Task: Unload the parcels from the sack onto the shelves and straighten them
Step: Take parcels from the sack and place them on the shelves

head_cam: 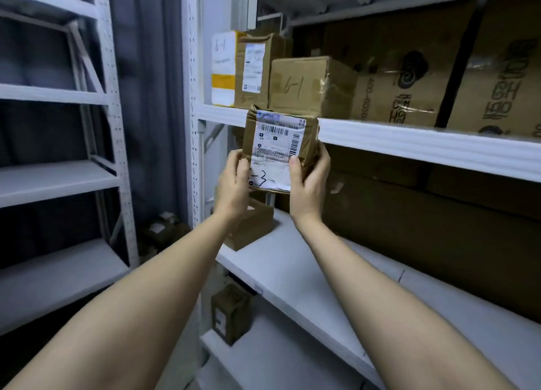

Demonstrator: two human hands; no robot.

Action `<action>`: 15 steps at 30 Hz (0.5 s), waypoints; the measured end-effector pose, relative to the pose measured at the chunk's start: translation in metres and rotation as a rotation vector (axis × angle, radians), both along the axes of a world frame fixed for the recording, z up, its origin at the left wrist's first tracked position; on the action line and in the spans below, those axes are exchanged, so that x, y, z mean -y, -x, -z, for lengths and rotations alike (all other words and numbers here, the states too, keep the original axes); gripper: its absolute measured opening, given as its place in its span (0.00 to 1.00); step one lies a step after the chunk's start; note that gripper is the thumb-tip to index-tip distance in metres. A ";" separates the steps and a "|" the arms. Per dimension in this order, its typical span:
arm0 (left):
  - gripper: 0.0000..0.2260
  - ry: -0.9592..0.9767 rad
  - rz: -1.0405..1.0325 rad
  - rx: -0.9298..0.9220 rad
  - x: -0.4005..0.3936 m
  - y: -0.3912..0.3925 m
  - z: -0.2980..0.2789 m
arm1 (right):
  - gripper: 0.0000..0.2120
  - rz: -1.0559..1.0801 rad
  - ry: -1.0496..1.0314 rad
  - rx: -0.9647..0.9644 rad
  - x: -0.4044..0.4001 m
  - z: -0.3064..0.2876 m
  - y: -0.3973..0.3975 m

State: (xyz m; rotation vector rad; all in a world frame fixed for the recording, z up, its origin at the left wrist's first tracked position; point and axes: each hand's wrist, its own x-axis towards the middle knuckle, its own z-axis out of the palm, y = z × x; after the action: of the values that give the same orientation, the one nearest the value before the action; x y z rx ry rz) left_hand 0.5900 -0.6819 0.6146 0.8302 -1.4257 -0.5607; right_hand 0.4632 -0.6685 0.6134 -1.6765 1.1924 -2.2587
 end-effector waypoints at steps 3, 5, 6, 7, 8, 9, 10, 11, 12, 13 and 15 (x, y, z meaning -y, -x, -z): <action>0.18 -0.091 -0.037 0.007 0.022 -0.033 0.031 | 0.29 -0.017 -0.063 0.018 0.028 0.031 -0.033; 0.17 -0.155 -0.056 0.025 0.036 -0.055 0.051 | 0.29 -0.030 -0.115 0.011 0.045 0.052 -0.054; 0.16 -0.189 -0.070 0.044 0.044 -0.067 0.061 | 0.29 -0.038 -0.145 0.006 0.053 0.063 -0.065; 0.14 -0.217 -0.077 0.060 0.054 -0.079 0.072 | 0.30 -0.043 -0.176 0.004 0.062 0.075 -0.077; 0.13 -0.237 -0.077 0.076 0.062 -0.091 0.084 | 0.30 -0.039 -0.209 0.006 0.071 0.088 -0.088; 0.13 -0.255 -0.070 0.092 0.071 -0.101 0.095 | 0.30 -0.030 -0.243 0.005 0.078 0.100 -0.097; 0.13 -0.283 -0.059 0.117 0.081 -0.113 0.107 | 0.30 -0.017 -0.283 0.013 0.086 0.113 -0.108; 0.14 -0.311 -0.048 0.144 0.091 -0.124 0.117 | 0.29 -0.003 -0.317 0.030 0.095 0.125 -0.118; 0.15 -0.349 -0.035 0.173 0.100 -0.134 0.130 | 0.28 0.011 -0.351 0.047 0.102 0.139 -0.128; 0.17 -0.389 -0.016 0.197 0.108 -0.144 0.142 | 0.27 0.023 -0.383 0.061 0.108 0.153 -0.136; 0.17 -0.458 0.026 0.231 0.121 -0.160 0.163 | 0.27 0.043 -0.450 0.074 0.115 0.179 -0.149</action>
State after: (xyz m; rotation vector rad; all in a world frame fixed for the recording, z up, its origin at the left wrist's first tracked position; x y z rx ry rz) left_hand 0.7496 -0.8032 0.4518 1.2730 -1.5421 -0.8508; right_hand 0.6125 -0.7839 0.4349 -1.3942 1.5823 -1.8635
